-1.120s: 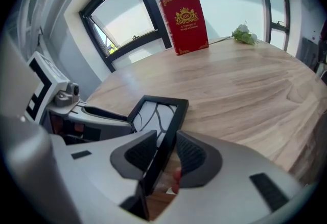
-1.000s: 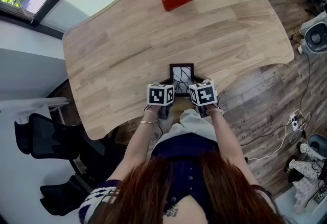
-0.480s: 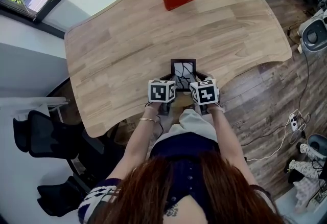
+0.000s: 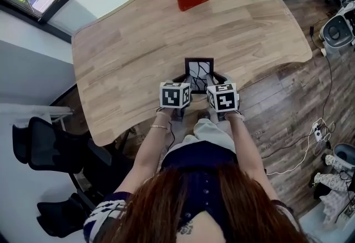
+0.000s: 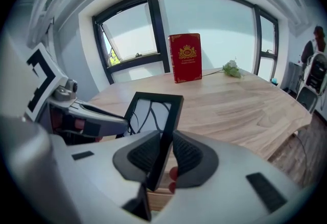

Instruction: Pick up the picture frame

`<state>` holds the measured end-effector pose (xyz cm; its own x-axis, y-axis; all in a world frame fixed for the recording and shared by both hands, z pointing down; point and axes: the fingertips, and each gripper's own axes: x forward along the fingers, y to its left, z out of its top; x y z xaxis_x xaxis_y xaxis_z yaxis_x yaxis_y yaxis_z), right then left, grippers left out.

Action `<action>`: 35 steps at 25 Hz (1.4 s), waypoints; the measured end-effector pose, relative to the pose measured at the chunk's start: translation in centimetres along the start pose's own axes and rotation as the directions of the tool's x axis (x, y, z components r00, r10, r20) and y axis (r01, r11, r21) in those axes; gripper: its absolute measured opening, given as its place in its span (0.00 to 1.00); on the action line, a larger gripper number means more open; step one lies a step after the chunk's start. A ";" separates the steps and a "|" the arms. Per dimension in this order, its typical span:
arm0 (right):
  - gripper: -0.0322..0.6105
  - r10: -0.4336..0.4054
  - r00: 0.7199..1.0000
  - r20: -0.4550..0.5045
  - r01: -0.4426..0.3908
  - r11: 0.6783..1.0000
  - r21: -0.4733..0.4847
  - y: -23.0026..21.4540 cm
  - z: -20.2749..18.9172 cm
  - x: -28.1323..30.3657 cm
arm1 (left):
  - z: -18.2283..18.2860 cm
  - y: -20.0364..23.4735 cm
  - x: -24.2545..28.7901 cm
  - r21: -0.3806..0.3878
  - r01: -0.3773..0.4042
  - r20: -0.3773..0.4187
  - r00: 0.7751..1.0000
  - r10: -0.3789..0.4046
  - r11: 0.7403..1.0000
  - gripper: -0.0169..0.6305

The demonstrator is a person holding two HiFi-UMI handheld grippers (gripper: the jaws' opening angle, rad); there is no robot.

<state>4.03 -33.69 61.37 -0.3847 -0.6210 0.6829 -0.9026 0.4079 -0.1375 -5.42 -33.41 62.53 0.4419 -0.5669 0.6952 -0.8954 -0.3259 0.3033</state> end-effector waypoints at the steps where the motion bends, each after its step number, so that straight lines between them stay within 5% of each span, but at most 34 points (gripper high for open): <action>1: 0.18 -0.005 1.000 0.010 0.005 1.000 -0.002 0.1 0.2 -0.4 | 0.2 -0.2 -0.3 0.004 0.003 0.009 1.000 -0.003 1.000 0.16; 35: 0.17 -0.090 0.960 0.264 0.109 0.992 -0.056 5.3 2.3 -13.0 | 1.1 -5.6 -11.9 0.136 0.019 0.202 0.978 -0.047 0.991 0.16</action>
<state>3.77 -25.00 50.12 -0.3391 -0.8096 0.4791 -0.9267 0.3752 -0.0219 -5.63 -25.65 51.86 0.4851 -0.6921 0.5344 -0.8710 -0.4366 0.2253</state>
